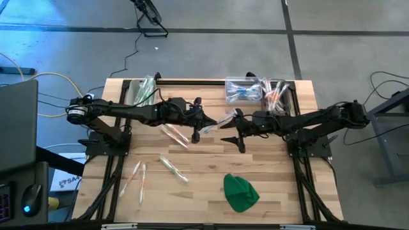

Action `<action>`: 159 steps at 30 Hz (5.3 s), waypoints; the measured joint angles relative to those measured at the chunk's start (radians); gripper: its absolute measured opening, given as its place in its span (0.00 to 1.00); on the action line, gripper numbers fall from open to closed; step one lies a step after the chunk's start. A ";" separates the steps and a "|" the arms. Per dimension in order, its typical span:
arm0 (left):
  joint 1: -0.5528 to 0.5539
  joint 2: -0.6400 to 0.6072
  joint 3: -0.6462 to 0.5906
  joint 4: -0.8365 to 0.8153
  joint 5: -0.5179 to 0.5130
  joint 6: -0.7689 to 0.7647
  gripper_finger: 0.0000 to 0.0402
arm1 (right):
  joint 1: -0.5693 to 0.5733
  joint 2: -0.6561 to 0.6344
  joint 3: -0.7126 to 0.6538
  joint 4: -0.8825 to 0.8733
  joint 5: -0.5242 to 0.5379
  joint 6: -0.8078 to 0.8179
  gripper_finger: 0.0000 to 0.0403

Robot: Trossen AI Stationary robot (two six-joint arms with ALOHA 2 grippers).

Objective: Pick & Place Toothbrushes
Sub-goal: Put the blue toothbrush into the transparent bin

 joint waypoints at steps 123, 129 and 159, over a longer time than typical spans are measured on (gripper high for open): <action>0.000 -0.068 -0.001 -0.253 -0.261 -0.132 0.05 | 0.000 -0.230 0.000 -0.170 0.340 -0.076 0.04; 0.000 -0.068 -0.001 -0.248 -0.261 -0.132 0.05 | 0.000 -0.230 0.000 -0.170 0.340 -0.076 0.04; 0.000 -0.715 -0.590 -0.036 -0.240 -0.105 0.05 | -0.063 -0.306 0.000 -0.249 0.431 -0.044 0.04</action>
